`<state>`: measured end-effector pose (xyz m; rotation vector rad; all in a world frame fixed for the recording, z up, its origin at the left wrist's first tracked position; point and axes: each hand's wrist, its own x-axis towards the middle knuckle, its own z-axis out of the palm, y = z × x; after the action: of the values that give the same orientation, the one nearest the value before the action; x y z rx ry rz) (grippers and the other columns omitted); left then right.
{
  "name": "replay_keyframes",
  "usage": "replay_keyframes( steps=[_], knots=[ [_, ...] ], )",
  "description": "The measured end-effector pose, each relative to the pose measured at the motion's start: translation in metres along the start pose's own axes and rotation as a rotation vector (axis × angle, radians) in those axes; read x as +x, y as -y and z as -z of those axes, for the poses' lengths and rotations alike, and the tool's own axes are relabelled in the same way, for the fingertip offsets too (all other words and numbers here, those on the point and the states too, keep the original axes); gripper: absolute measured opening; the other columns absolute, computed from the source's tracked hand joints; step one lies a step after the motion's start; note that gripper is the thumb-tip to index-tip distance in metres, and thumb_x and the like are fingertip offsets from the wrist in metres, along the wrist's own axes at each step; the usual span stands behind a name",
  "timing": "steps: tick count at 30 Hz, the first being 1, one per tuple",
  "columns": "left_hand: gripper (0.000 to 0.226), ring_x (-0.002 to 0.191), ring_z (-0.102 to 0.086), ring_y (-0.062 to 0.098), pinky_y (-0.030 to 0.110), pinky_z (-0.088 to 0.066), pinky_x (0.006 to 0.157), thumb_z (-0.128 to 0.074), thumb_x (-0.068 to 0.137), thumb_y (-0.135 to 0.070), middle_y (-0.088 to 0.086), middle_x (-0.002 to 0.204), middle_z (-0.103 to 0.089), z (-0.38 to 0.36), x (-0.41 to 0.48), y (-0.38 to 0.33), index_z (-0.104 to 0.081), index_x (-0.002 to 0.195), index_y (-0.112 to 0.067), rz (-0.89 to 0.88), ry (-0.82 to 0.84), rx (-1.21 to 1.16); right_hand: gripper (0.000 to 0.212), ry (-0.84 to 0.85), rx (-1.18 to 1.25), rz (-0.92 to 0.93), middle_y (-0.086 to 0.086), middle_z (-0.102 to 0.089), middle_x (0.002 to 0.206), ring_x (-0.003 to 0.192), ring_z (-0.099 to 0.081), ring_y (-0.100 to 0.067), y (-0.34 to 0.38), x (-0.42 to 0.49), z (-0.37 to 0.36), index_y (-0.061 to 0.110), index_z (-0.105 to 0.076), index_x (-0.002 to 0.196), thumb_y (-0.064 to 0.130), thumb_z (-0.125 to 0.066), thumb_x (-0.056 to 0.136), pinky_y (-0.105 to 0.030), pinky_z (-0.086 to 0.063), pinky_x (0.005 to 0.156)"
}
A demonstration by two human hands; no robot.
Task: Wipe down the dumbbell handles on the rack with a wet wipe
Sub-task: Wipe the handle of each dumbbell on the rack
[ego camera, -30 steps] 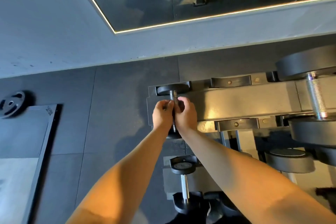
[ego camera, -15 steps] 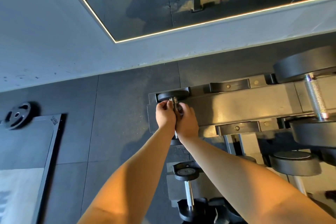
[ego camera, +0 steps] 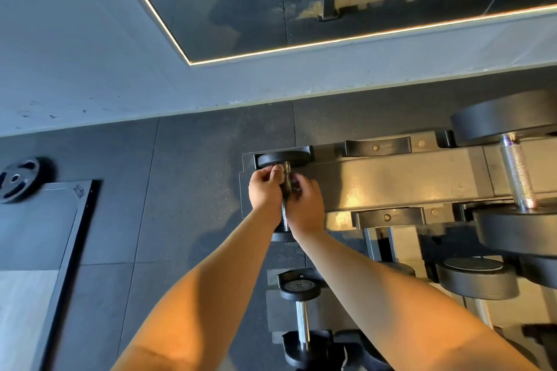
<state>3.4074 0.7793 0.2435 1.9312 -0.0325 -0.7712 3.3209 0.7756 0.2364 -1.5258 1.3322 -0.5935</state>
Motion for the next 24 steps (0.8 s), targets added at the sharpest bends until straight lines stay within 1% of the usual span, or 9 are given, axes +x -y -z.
replay_keyframes(
  steps=[3,5,7,11,15,16,18,21,24],
  knots=[
    [0.016,0.096,-0.069,0.017,0.035,-0.058,0.087,-0.062,0.100,-0.033,-0.001,0.103,-0.071,-0.003,-0.003,0.003,-0.065,0.109,-0.020,-0.036,0.028,0.045,0.035,-0.002,0.016,-0.018,0.001,-0.059,0.111,0.099,-0.062,-0.018,0.000,0.000,0.001,0.024,-0.066,0.119,0.006,-0.056,0.091,-0.029,-0.049,0.081],
    [0.015,0.093,-0.067,0.015,0.029,-0.056,0.077,-0.059,0.101,-0.030,-0.002,0.101,-0.069,0.000,-0.006,0.003,-0.063,0.110,-0.019,-0.095,0.046,0.131,0.038,-0.003,0.004,-0.008,0.002,-0.059,0.112,0.101,-0.061,-0.017,0.000,0.000,0.000,0.025,-0.065,0.122,0.005,-0.056,0.091,-0.028,-0.048,0.083],
    [0.015,0.088,-0.066,0.014,0.024,-0.050,0.067,-0.058,0.102,-0.030,-0.002,0.098,-0.068,0.007,-0.012,0.007,-0.062,0.110,-0.018,-0.124,0.071,0.207,0.042,-0.007,-0.013,-0.011,0.001,-0.060,0.114,0.104,-0.061,-0.017,0.000,0.000,0.000,0.025,-0.064,0.125,0.003,-0.054,0.090,-0.029,-0.048,0.085],
    [0.024,0.073,-0.066,0.016,0.024,-0.045,0.058,-0.055,0.100,-0.040,0.000,0.086,-0.069,0.022,-0.022,0.033,-0.064,0.101,-0.017,-0.122,0.151,0.316,0.046,-0.003,-0.008,-0.056,-0.002,-0.059,0.120,0.111,-0.059,-0.019,0.004,-0.002,0.001,0.021,-0.061,0.133,0.002,-0.051,0.092,-0.032,-0.047,0.094],
    [0.029,0.056,-0.050,0.006,0.013,-0.036,0.049,-0.057,0.099,-0.035,-0.003,0.073,-0.061,0.029,-0.014,0.035,-0.065,0.089,-0.010,-0.150,0.175,0.335,0.046,-0.003,-0.020,-0.048,-0.002,-0.059,0.119,0.108,-0.057,-0.016,0.005,-0.004,0.003,0.021,-0.060,0.135,0.001,-0.050,0.094,-0.027,-0.044,0.091],
    [0.025,0.057,-0.050,0.005,0.012,-0.037,0.050,-0.059,0.099,-0.031,-0.003,0.073,-0.061,0.026,-0.012,0.028,-0.065,0.089,-0.009,-0.156,0.147,0.292,0.043,-0.011,-0.021,-0.018,-0.001,-0.059,0.115,0.104,-0.056,-0.013,0.004,-0.004,0.002,0.021,-0.062,0.133,0.002,-0.053,0.095,-0.024,-0.043,0.089],
    [0.014,0.067,-0.057,0.008,0.020,-0.047,0.061,-0.062,0.099,-0.028,-0.004,0.081,-0.066,0.016,-0.008,0.011,-0.065,0.093,-0.015,-0.137,0.081,0.179,0.033,-0.021,-0.043,0.042,0.004,-0.059,0.104,0.090,-0.054,-0.005,0.001,-0.004,0.001,0.024,-0.067,0.119,0.006,-0.061,0.093,-0.023,-0.042,0.079],
    [0.007,0.084,-0.064,0.012,0.031,-0.054,0.077,-0.063,0.100,-0.029,-0.004,0.094,-0.067,0.003,-0.010,-0.007,-0.062,0.101,-0.022,-0.089,0.065,0.125,0.022,-0.025,-0.035,0.056,0.004,-0.056,0.093,0.077,-0.054,-0.009,0.000,-0.003,0.001,0.024,-0.070,0.101,0.007,-0.063,0.089,-0.025,-0.045,0.068],
    [0.005,0.088,-0.066,0.014,0.032,-0.055,0.078,-0.061,0.101,-0.030,-0.001,0.098,-0.069,0.010,-0.013,0.002,-0.061,0.101,-0.025,-0.119,0.120,0.152,0.038,-0.060,-0.011,0.068,-0.001,-0.059,0.106,0.090,-0.056,-0.010,0.000,-0.003,0.002,0.014,-0.070,0.122,-0.003,-0.055,0.092,-0.007,-0.040,0.076]
  ],
)
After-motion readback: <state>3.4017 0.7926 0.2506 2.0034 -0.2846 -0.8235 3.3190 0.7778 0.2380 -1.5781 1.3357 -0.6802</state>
